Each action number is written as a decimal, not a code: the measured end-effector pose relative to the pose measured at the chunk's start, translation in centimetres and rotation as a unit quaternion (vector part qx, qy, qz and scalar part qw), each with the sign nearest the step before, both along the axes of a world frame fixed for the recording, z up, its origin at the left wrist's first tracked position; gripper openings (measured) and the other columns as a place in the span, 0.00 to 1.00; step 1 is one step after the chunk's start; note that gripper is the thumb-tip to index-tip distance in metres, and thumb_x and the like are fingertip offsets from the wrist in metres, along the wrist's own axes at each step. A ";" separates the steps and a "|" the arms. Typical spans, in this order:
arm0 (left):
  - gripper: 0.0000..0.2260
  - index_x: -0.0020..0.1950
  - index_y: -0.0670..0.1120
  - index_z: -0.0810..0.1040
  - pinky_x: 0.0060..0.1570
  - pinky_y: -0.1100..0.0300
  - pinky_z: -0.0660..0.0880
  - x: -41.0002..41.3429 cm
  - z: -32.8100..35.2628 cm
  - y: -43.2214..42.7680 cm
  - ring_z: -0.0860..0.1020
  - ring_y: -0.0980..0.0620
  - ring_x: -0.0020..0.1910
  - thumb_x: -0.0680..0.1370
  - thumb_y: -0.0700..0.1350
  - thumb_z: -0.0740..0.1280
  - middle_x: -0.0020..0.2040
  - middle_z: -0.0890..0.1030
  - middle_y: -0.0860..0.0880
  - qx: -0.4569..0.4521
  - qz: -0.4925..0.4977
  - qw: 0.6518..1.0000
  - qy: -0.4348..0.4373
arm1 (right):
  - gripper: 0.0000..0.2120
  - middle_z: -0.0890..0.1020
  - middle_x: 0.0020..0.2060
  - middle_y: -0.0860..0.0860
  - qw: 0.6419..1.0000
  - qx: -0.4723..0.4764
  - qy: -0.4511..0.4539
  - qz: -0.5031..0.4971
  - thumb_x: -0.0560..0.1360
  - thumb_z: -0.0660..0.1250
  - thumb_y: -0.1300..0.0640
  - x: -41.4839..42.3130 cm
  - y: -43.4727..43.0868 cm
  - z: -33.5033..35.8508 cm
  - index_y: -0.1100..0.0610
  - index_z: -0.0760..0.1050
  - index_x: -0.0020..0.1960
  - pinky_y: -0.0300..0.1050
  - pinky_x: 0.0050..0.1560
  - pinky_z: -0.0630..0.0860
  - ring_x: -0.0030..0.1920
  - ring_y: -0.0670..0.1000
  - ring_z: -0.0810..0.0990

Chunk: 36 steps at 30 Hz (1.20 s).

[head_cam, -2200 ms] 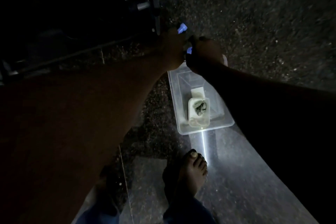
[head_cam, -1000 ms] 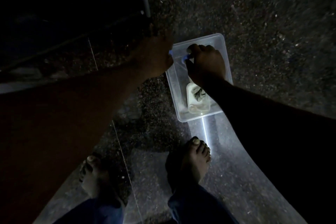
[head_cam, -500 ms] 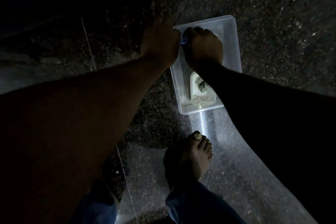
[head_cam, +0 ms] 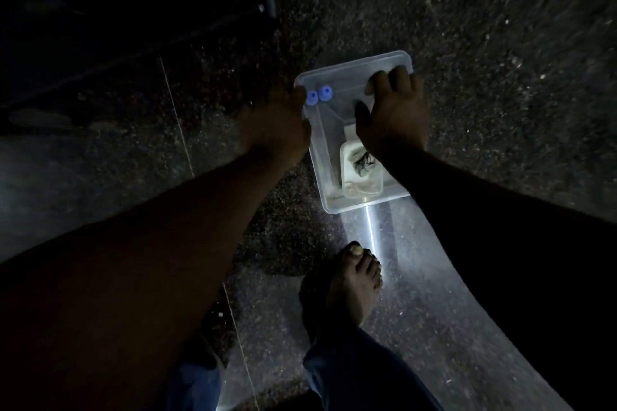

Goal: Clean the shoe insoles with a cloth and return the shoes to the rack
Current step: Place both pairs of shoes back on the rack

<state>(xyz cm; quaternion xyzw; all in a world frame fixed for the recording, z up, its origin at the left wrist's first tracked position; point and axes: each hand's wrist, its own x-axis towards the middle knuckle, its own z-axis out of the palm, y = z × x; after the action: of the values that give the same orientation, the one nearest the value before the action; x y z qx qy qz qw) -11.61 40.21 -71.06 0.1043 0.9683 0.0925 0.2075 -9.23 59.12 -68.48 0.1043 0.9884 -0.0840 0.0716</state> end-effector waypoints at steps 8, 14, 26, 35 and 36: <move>0.21 0.73 0.48 0.71 0.66 0.46 0.75 2.4 0.7 2.6 0.75 0.40 0.69 0.81 0.47 0.68 0.70 0.76 0.42 0.004 0.017 0.984 -0.176 | 0.23 0.72 0.67 0.62 0.974 -0.001 -0.180 -0.136 0.76 0.69 0.48 1.8 2.6 1.0 0.57 0.71 0.67 0.61 0.61 0.76 0.64 0.69 0.75; 0.17 0.70 0.47 0.75 0.65 0.50 0.73 0.8 0.8 3.1 0.74 0.42 0.69 0.81 0.43 0.68 0.70 0.76 0.44 0.022 0.049 0.986 -0.160 | 0.23 0.72 0.66 0.61 0.977 0.074 -0.117 -0.161 0.73 0.69 0.47 -0.3 2.5 0.6 0.56 0.74 0.64 0.62 0.62 0.73 0.66 0.67 0.70; 0.20 0.73 0.46 0.75 0.73 0.49 0.68 -7.4 0.8 3.6 0.71 0.40 0.74 0.80 0.40 0.66 0.73 0.75 0.42 0.091 0.119 0.984 -0.100 | 0.27 0.75 0.69 0.60 0.981 -0.087 -0.101 -0.138 0.75 0.70 0.52 -7.8 4.2 0.7 0.58 0.73 0.72 0.52 0.66 0.73 0.66 0.63 0.77; 0.29 0.82 0.52 0.62 0.71 0.50 0.68 -6.7 -0.3 1.6 0.72 0.42 0.73 0.82 0.49 0.67 0.76 0.73 0.44 0.111 0.140 0.983 -0.046 | 0.25 0.71 0.73 0.60 0.976 -0.109 -0.107 -0.152 0.74 0.72 0.49 -3.2 4.7 0.4 0.55 0.75 0.70 0.52 0.65 0.75 0.64 0.64 0.78; 0.30 0.82 0.53 0.64 0.69 0.49 0.71 -5.3 -0.3 1.6 0.74 0.42 0.71 0.81 0.50 0.68 0.74 0.75 0.44 0.132 0.131 0.981 -0.064 | 0.26 0.70 0.74 0.60 0.976 -0.110 -0.107 -0.154 0.74 0.73 0.49 -2.5 4.7 0.2 0.54 0.75 0.71 0.53 0.64 0.76 0.64 0.65 0.78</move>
<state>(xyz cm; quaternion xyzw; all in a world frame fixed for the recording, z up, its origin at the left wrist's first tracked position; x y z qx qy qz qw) -16.89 41.79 -71.37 -0.0027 0.9374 0.2523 0.2399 -11.75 63.86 -68.27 0.2555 0.9317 -0.1906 0.1744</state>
